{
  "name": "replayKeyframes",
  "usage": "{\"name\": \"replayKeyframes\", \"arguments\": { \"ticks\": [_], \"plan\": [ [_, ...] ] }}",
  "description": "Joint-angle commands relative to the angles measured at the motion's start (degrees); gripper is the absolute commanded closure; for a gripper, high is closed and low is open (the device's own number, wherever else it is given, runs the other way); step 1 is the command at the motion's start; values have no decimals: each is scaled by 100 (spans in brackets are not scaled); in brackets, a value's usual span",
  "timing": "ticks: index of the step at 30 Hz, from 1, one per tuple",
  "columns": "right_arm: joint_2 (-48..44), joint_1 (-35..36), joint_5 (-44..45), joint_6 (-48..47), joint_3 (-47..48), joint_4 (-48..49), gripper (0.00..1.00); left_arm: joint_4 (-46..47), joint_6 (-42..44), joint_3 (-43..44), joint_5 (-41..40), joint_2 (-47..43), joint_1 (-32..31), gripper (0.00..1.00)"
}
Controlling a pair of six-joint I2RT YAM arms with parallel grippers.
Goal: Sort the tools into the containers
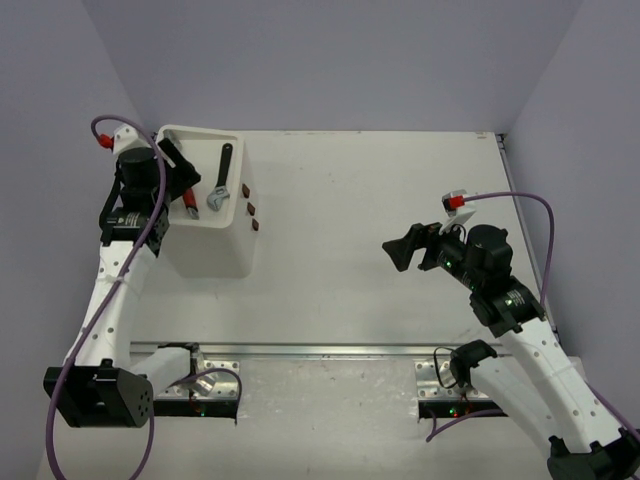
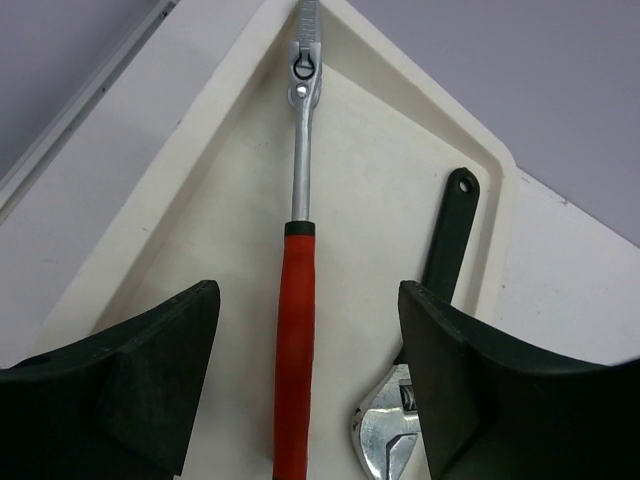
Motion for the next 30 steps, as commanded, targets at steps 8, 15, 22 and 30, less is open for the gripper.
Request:
{"name": "replayKeyframes", "arguments": {
  "ticks": [8,15,22,30],
  "plan": [
    [41,12,-51,-62,12,237,1,-150,477,609,136,461,69,44],
    [47,4,-28,-75,-23,252,1,-91,507,633,394,569,60,50],
    [85,12,-52,-43,-40,280,1,-38,672,743,582,490,60,86],
    [50,5,-8,-58,-59,281,1,-42,771,740,900,796,60,87]
  ]
}}
